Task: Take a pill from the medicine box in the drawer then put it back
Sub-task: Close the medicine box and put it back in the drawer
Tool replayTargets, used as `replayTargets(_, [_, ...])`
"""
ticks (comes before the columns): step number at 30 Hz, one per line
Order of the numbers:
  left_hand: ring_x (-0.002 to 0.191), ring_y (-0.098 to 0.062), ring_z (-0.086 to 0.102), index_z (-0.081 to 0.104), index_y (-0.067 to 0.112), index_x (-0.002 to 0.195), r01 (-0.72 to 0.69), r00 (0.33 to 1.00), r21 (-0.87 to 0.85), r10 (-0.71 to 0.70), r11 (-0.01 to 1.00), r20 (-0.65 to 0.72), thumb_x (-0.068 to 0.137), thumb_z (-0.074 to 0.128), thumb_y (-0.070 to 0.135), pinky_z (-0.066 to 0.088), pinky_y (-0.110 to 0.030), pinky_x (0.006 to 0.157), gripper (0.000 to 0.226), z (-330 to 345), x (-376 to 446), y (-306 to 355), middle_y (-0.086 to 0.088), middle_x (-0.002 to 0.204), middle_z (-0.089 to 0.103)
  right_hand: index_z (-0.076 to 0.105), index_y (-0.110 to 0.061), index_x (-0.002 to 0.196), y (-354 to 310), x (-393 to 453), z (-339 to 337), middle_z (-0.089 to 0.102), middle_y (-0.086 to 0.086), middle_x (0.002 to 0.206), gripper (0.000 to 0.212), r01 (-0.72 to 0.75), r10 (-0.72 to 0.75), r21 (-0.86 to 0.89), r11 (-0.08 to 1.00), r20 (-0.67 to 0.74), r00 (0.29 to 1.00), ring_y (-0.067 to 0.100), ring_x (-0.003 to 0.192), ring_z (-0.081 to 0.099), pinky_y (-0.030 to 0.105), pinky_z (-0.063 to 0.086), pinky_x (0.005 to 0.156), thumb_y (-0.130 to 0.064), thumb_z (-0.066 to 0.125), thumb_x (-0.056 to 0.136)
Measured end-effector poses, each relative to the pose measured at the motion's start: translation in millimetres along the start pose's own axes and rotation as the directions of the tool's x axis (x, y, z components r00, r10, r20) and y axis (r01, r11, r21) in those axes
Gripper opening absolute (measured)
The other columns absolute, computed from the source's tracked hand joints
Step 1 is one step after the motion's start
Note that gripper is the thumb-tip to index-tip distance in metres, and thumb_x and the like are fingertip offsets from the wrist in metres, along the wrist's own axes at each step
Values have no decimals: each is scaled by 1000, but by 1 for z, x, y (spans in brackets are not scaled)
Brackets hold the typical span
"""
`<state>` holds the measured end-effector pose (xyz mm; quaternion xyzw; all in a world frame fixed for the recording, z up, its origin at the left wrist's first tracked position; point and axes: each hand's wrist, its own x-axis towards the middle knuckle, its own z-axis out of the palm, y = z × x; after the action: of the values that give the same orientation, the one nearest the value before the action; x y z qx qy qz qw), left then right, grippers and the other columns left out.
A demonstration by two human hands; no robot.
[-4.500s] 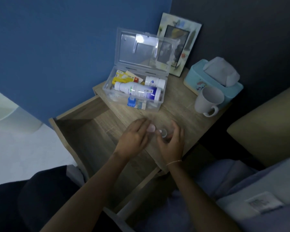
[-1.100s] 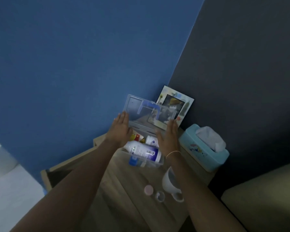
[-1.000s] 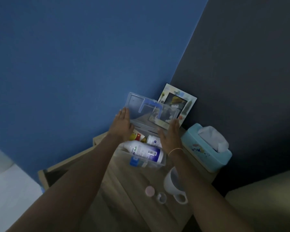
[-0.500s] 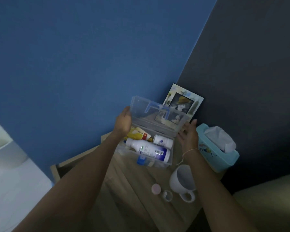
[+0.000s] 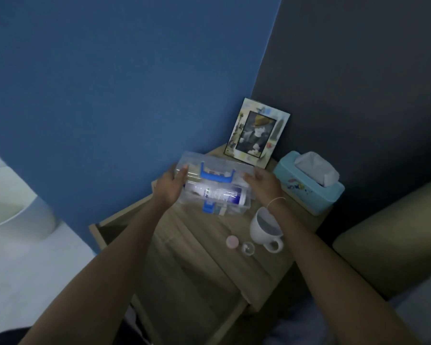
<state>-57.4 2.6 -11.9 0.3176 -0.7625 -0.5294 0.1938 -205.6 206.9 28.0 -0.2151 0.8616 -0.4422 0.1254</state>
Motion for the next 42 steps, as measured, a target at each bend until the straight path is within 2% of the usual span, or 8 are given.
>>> replayTargets(4, [130, -28, 48, 45, 20, 138, 13, 999, 92, -17, 996, 38, 98, 41, 44, 33, -34, 109, 48, 1, -8, -10, -9, 138, 54, 62, -17, 97, 1, -4, 4, 65, -6, 91, 30, 64, -56, -116, 991, 75, 996, -1, 74, 58, 4, 39, 58, -31, 78, 76])
replayTargets(9, [129, -27, 49, 41, 24, 140, -37, 998, 97, 33, 995, 51, 99, 38, 44, 36, -31, 102, 46, 2, -13, -12, -6, 139, 54, 61, -3, 115, 2, 1, 6, 66, 11, 113, 54, 82, -66, -215, 973, 80, 995, 20, 97, 61, 25, 43, 76, -35, 78, 75])
replayTargets(14, [143, -25, 30, 27, 16, 149, -5, 999, 133, 1, 991, 36, 100, 37, 38, 24, -40, 119, 54, 5, -14, -15, -8, 157, 29, 57, 1, 124, 8, 1, 10, 62, 19, 124, 68, 44, -24, -222, 974, 89, 996, 26, 110, 61, 34, 49, 92, -41, 78, 74])
replayTargets(19, [136, -23, 41, 27, 18, 149, 22, 999, 55, -25, 998, 41, 100, 37, 38, 31, -32, 111, 54, 7, -12, -20, -6, 150, 42, 58, -1, 123, 7, -2, 13, 62, 16, 123, 65, 56, -48, -210, 976, 42, 998, 21, 106, 59, 26, 45, 86, -35, 80, 73])
replayTargets(23, [140, -22, 34, 19, 17, 151, 12, 1000, 44, -13, 999, 26, 101, 35, 33, 24, -21, 104, 54, 12, -14, -19, -7, 154, 33, 56, -2, 125, 8, -1, 15, 59, 18, 125, 67, 57, -45, -237, 970, 57, 997, 30, 114, 57, 37, 46, 97, -38, 79, 73])
replayTargets(29, [149, -28, 9, 13, 16, 152, -69, 998, 244, 65, 967, 23, 103, 29, 27, 13, -34, 118, 52, 15, -23, -12, -15, 161, 7, 46, -1, 136, 4, -2, 14, 49, 19, 138, 75, 45, -19, -296, 954, 91, 996, 28, 126, 49, 34, 38, 105, -37, 76, 78])
replayTargets(36, [149, -20, -4, -4, 9, 151, -120, 992, 380, 127, 917, 8, 100, 33, 42, 7, -34, 120, 71, 17, -72, -26, -10, 162, -5, 19, -9, 149, -1, 9, 17, 5, 11, 161, 74, 272, -174, -506, 819, 232, 957, 27, 148, 5, 40, 12, 119, -40, 54, 92])
replayTargets(42, [144, -28, 26, 14, 7, 150, -67, 993, 390, 101, 918, -67, 100, 37, 34, 27, -36, 114, 62, 35, -97, -33, -16, 158, 20, 4, -11, 152, 7, 12, 37, 1, 5, 162, 67, 399, -184, -615, 681, 383, 905, 19, 148, -5, 43, -5, 119, -50, 18, 100])
